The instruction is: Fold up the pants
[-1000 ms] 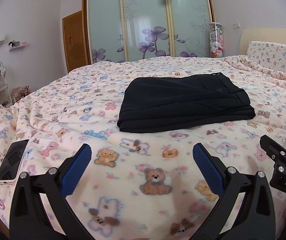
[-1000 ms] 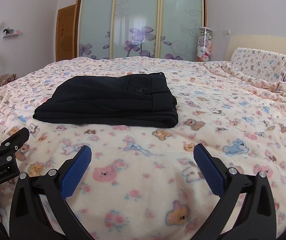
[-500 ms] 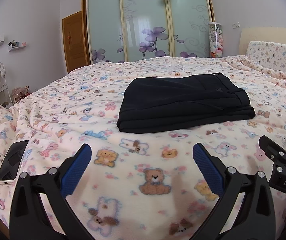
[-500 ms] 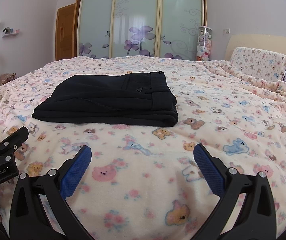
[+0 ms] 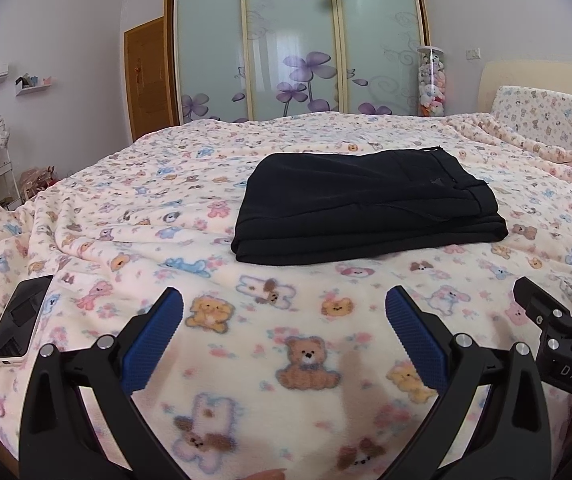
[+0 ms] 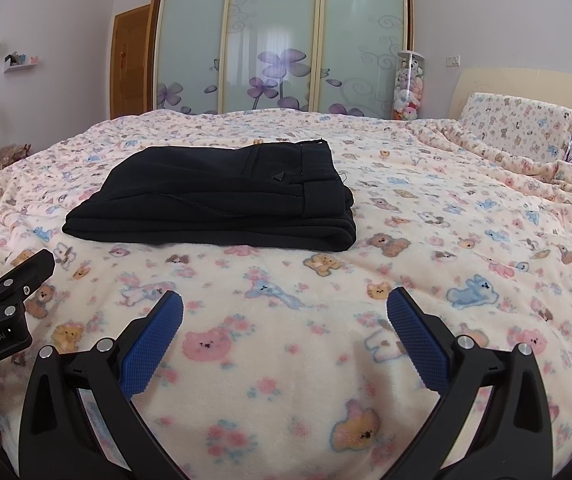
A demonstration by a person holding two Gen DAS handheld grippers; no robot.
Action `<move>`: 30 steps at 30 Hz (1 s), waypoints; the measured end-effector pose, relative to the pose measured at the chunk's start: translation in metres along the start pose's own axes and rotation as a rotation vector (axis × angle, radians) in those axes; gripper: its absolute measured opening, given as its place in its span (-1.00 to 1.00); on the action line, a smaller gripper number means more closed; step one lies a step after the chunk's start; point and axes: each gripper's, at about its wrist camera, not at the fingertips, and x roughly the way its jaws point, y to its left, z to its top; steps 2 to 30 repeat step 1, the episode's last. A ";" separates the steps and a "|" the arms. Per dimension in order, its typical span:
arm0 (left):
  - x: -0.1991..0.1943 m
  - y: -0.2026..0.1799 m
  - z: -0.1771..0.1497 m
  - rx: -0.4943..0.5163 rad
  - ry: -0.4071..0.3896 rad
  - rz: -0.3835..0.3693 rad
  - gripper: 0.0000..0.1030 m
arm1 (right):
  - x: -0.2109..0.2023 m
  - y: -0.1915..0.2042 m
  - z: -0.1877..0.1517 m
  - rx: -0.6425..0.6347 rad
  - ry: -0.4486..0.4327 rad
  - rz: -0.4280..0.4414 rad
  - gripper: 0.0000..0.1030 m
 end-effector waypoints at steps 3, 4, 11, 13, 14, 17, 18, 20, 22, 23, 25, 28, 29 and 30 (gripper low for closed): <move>0.000 0.000 0.000 0.002 0.000 -0.003 0.96 | 0.001 0.000 0.002 0.000 0.000 0.000 0.97; 0.000 0.000 0.000 0.002 0.000 -0.003 0.96 | 0.001 0.000 0.002 0.000 0.000 0.000 0.97; 0.000 0.000 0.000 0.002 0.000 -0.003 0.96 | 0.001 0.000 0.002 0.000 0.000 0.000 0.97; 0.000 0.000 0.000 0.002 0.000 -0.003 0.96 | 0.001 0.000 0.002 0.000 0.000 0.000 0.97; 0.000 0.000 0.000 0.002 0.000 -0.003 0.96 | 0.001 0.000 0.002 0.000 0.000 0.000 0.97; 0.000 0.000 0.000 0.002 0.000 -0.003 0.96 | 0.001 0.000 0.002 0.000 0.000 0.000 0.97; 0.000 0.000 0.000 0.002 0.000 -0.003 0.96 | 0.001 0.000 0.002 0.000 0.000 0.000 0.97; 0.000 0.000 0.000 0.002 0.000 -0.003 0.96 | 0.001 0.000 0.002 0.000 0.000 0.000 0.97; 0.000 0.000 0.000 0.002 0.000 -0.003 0.96 | 0.001 0.000 0.002 0.000 0.000 0.000 0.97; 0.000 0.000 0.000 0.002 0.000 -0.003 0.96 | 0.001 0.000 0.002 0.000 0.000 0.000 0.97; 0.000 0.000 0.000 0.002 0.000 -0.003 0.96 | 0.001 0.000 0.002 0.000 0.000 0.000 0.97; 0.000 0.000 0.000 0.002 0.000 -0.003 0.96 | 0.001 0.000 0.002 0.000 0.000 0.000 0.97; 0.000 0.000 0.000 0.002 0.000 -0.003 0.96 | 0.001 0.000 0.002 0.000 0.000 0.000 0.97; 0.000 0.000 0.000 0.002 0.000 -0.003 0.96 | 0.001 0.000 0.002 0.000 0.000 0.000 0.97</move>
